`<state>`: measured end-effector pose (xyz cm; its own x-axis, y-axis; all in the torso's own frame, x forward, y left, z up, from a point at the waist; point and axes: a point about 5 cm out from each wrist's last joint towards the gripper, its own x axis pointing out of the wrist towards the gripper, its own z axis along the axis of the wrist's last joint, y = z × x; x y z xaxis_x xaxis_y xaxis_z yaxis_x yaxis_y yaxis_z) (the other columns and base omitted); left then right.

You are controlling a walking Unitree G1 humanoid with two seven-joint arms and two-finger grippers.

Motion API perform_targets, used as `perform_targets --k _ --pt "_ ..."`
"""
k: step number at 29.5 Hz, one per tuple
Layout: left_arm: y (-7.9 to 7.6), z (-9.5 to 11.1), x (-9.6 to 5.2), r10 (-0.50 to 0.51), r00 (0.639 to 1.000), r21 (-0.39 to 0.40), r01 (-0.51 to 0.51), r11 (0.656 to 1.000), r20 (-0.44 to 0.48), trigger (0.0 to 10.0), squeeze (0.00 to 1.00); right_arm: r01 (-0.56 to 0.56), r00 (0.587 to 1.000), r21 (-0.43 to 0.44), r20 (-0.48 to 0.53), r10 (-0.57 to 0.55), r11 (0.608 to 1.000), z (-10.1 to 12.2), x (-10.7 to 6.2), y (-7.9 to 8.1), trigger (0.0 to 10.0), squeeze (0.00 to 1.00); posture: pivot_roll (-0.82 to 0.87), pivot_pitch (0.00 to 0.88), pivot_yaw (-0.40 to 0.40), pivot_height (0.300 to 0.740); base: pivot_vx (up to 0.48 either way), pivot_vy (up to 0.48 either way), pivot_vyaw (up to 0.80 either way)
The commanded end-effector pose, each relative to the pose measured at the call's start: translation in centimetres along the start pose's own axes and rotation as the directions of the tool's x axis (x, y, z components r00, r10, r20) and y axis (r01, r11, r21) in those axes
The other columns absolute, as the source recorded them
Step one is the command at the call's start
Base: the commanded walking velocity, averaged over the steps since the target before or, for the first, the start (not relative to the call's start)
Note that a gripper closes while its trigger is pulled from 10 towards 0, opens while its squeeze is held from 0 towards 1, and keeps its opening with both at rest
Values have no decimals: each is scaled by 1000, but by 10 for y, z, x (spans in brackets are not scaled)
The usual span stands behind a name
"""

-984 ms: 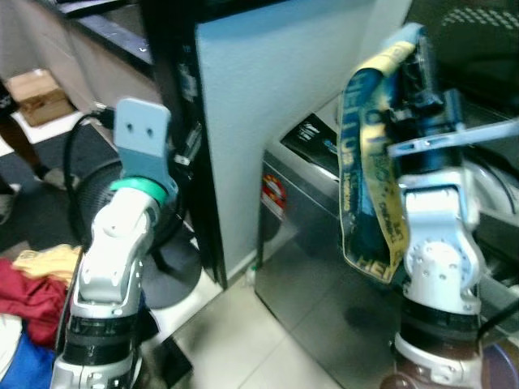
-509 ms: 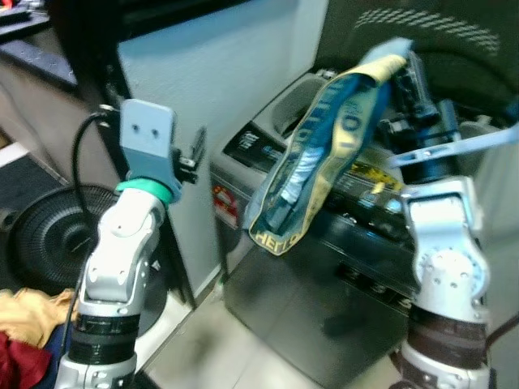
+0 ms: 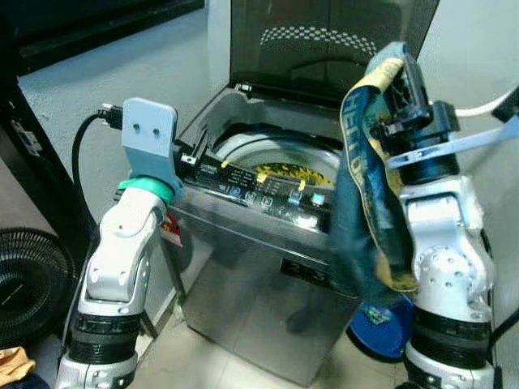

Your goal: Clothes washing

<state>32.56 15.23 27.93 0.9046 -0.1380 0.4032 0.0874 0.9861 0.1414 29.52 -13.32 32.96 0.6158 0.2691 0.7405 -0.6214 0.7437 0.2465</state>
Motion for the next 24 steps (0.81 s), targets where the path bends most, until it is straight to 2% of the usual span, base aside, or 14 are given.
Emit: perform_targets --k 1,5,10,24 --pt "-3 0 0 -6 1000 -5 6 1000 3 10000 0 18 999 -15 -27 -18 1000 -3 -4 -5 10000 0 34 0 60 740 431 0 -788" --pt "-2 0 0 -5 1000 -4 5 1000 3 10000 0 25 999 -31 -28 -26 999 -2 -4 -6 10000 0 31 0 61 740 432 0 -797" --pt "-3 0 0 -8 1000 -6 8 1000 4 10000 0 52 998 -62 -29 -54 997 -3 -4 -10 10000 0 29 1 61 740 317 0 0" --pt "-10 0 -2 -51 999 -11 51 999 3 10000 0 67 997 -91 -22 -70 994 -3 -5 -13 10000 0 33 0 61 740 0 0 0"
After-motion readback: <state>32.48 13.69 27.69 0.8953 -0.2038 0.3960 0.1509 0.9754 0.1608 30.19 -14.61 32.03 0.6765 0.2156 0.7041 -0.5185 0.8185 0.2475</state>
